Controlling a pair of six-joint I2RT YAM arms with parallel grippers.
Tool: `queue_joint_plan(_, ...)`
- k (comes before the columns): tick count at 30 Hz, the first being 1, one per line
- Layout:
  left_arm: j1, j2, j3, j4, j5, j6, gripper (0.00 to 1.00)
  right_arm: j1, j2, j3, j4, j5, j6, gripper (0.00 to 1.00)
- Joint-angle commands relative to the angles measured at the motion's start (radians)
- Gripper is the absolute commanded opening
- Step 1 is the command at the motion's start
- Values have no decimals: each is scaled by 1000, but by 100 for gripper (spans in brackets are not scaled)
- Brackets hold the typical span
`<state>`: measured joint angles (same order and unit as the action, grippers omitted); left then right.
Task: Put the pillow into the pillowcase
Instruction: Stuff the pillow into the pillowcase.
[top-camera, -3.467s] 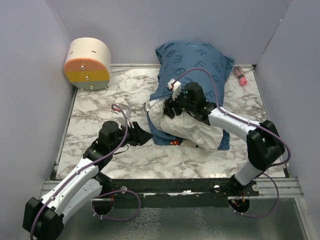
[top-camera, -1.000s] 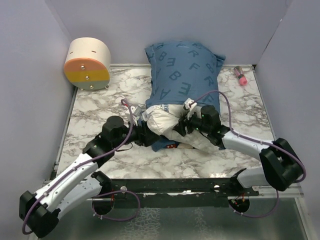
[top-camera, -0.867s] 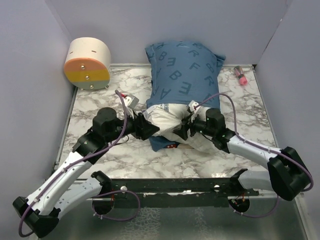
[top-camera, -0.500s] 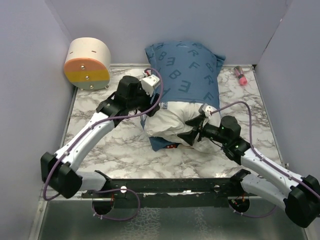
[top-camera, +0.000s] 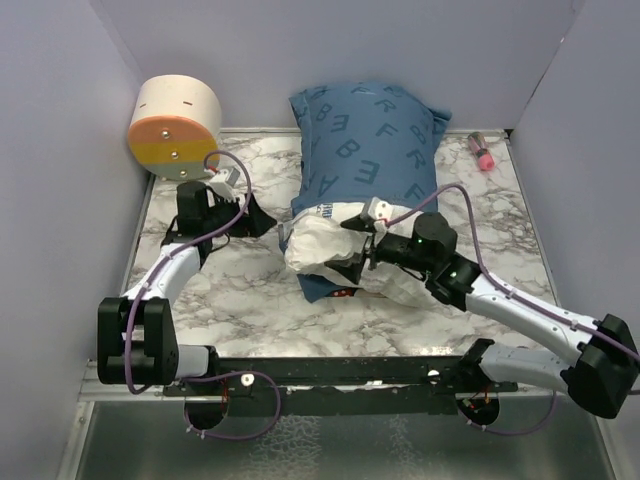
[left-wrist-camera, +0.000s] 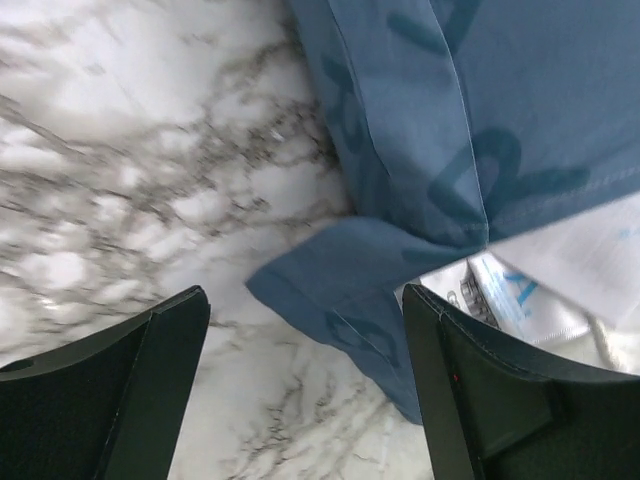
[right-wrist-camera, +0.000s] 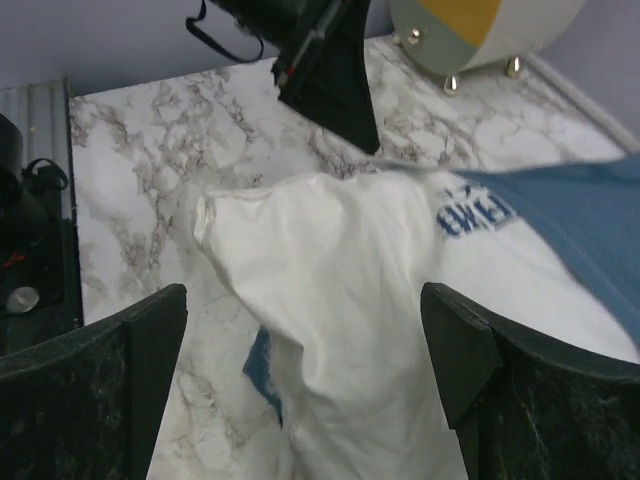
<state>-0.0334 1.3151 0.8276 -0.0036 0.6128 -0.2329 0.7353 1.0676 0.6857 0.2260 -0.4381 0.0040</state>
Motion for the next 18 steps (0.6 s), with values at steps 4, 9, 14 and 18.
queue_joint_plan(4, 1, 41, -162, 415, 265, -123, 81, 128, 155, 64, 77, 57, -555, 100)
queue_joint_plan(9, 0, 43, -227, 501, 220, 103, 83, 130, 339, 160, -17, 231, -713, 96)
queue_joint_plan(14, -3, 135, -217, 541, 334, 218, 81, 118, 366, 165, 60, 550, -507, 13)
queue_joint_plan(18, -51, 169, -234, 590, 401, 259, 80, 69, 204, 18, 174, 523, -363, 3)
